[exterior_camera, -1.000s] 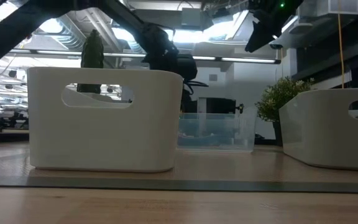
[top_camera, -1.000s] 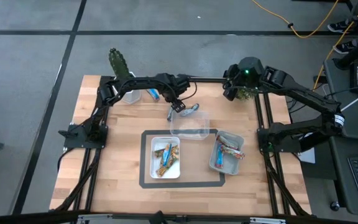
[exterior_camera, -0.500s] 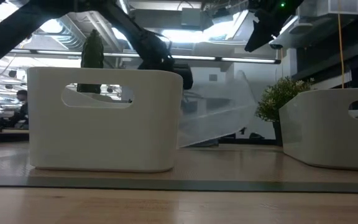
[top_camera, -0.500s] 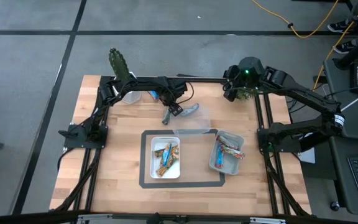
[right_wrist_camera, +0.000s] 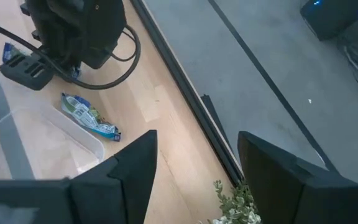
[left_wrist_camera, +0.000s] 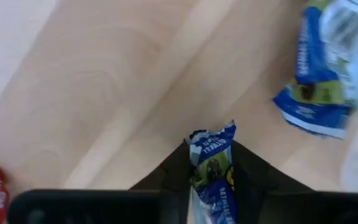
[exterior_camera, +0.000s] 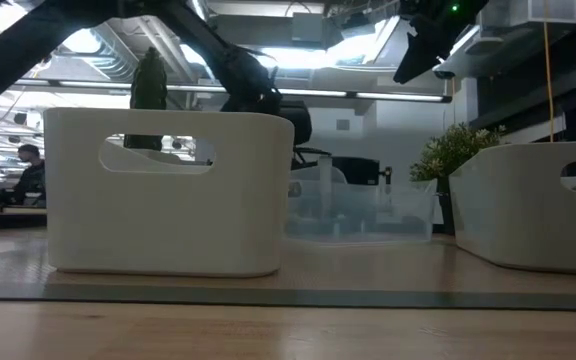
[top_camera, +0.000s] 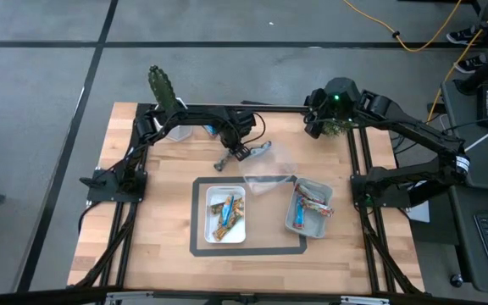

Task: Pick and place Granola Bars by type
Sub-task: Put the left blue granola bar into the transparent bin

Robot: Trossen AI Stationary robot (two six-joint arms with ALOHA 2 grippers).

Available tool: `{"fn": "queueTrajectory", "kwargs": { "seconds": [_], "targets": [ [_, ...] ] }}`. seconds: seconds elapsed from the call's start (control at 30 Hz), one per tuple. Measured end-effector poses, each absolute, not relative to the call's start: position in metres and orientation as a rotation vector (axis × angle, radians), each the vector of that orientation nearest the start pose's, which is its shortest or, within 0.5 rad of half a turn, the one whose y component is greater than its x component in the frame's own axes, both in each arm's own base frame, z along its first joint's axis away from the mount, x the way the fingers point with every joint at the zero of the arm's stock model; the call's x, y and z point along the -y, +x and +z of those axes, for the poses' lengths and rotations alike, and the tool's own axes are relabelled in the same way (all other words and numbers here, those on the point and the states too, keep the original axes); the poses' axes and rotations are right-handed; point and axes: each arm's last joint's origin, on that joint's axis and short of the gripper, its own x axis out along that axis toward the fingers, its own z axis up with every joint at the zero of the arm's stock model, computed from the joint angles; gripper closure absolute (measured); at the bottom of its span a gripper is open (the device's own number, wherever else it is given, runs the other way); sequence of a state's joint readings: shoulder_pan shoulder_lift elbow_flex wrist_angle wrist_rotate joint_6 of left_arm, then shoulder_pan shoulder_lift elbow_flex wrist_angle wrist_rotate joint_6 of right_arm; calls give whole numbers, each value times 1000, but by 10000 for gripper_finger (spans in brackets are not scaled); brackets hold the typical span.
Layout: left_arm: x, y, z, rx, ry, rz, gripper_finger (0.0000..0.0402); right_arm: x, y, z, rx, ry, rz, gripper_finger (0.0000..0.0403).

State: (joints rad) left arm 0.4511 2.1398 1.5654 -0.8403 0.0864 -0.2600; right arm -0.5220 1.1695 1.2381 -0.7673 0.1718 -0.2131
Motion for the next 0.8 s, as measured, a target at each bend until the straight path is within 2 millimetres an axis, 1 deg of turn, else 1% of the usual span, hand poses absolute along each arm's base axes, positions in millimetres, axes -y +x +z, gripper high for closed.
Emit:
{"fn": "queueTrajectory", "kwargs": {
  "seconds": [0.1,0.2,0.3,0.4,0.47,0.53,0.63,0.7,0.77,0.8],
  "targets": [
    [-177,374,161,-1300,-599,474,361,119,198,361,-764,-66,-573,179],
    [-173,368,193,-1236,-579,485,367,119,198,361,-764,-65,-571,179],
    [-164,361,241,-1131,-529,498,366,119,198,361,-764,-65,-572,179],
    [-146,350,298,-976,-463,492,364,119,198,361,-764,-66,-572,179],
    [-131,338,336,-871,-417,486,366,119,198,361,-764,-66,-572,179],
    [-115,322,370,-770,-359,485,369,119,198,361,-764,-65,-572,179],
    [-89,294,414,-604,-300,476,367,119,198,361,-764,-65,-572,179],
    [-72,275,435,-517,-275,469,364,119,198,361,-763,-62,-573,179],
    [-58,262,449,-455,-249,472,364,119,198,361,-760,-51,-578,179],
    [-52,257,453,-439,-238,474,364,119,198,361,-759,-49,-579,179]
  ]
}}
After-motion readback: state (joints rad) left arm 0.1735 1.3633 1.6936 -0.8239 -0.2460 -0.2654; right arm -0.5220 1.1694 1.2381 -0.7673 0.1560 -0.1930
